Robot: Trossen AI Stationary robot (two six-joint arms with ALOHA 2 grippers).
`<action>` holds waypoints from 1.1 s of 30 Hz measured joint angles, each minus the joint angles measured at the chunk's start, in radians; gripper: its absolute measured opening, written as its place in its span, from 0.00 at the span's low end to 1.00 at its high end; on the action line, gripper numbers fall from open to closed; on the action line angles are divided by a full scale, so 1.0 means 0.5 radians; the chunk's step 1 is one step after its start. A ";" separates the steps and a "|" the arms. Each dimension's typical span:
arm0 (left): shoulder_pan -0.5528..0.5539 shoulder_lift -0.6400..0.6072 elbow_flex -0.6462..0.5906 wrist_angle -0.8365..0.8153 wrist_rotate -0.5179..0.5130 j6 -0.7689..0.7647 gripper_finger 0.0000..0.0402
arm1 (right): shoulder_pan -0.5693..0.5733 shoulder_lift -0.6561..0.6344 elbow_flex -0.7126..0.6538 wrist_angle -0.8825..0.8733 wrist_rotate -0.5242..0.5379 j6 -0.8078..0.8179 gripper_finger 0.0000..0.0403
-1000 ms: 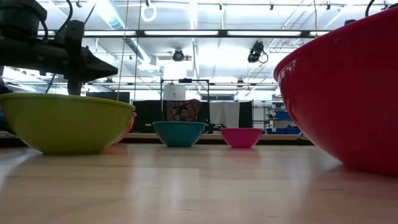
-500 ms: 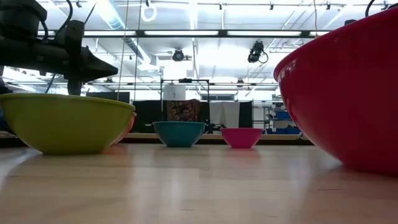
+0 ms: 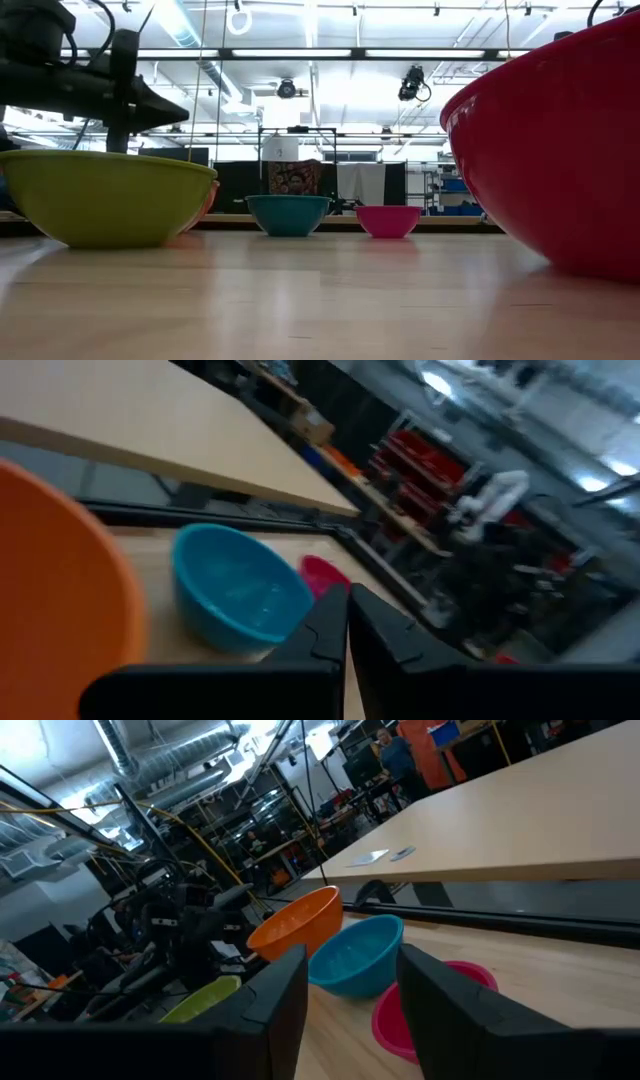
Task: Nest bowls inside each other
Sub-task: Stack the orange bowl on top of the red bowl
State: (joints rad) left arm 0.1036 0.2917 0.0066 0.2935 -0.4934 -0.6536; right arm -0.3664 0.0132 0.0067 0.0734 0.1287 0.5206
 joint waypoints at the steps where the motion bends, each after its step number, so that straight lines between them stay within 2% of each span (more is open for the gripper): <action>1: 0.000 0.014 0.000 -0.001 -0.041 0.025 0.04 | 0.000 0.000 0.000 0.000 -0.001 0.000 0.40; 7: 0.000 0.087 0.000 0.008 -0.451 0.018 0.04 | 0.000 0.000 0.000 0.000 -0.001 0.000 0.40; 9: 0.000 0.086 0.000 0.051 -0.515 -0.019 0.04 | 0.000 0.000 0.000 0.000 0.000 0.000 0.40; 20: 0.000 0.084 0.000 0.512 -0.525 -0.246 0.04 | -0.001 0.000 0.000 0.016 0.048 0.013 0.40; 24: 0.000 0.084 0.000 0.652 -0.529 -0.387 0.04 | -0.001 0.000 0.000 0.252 0.216 0.087 0.40; 26: 0.000 0.085 0.000 0.651 -0.529 -0.404 0.04 | -0.001 0.000 0.000 0.380 0.227 0.140 0.40; 33: 0.000 0.084 0.001 0.688 -0.539 -0.599 0.04 | -0.005 0.033 0.000 0.527 -0.058 0.241 0.40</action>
State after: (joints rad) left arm 0.1034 0.3337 0.0069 0.6373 -0.7631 -0.9531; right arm -0.3691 0.0298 0.0068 0.3369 0.0995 0.6412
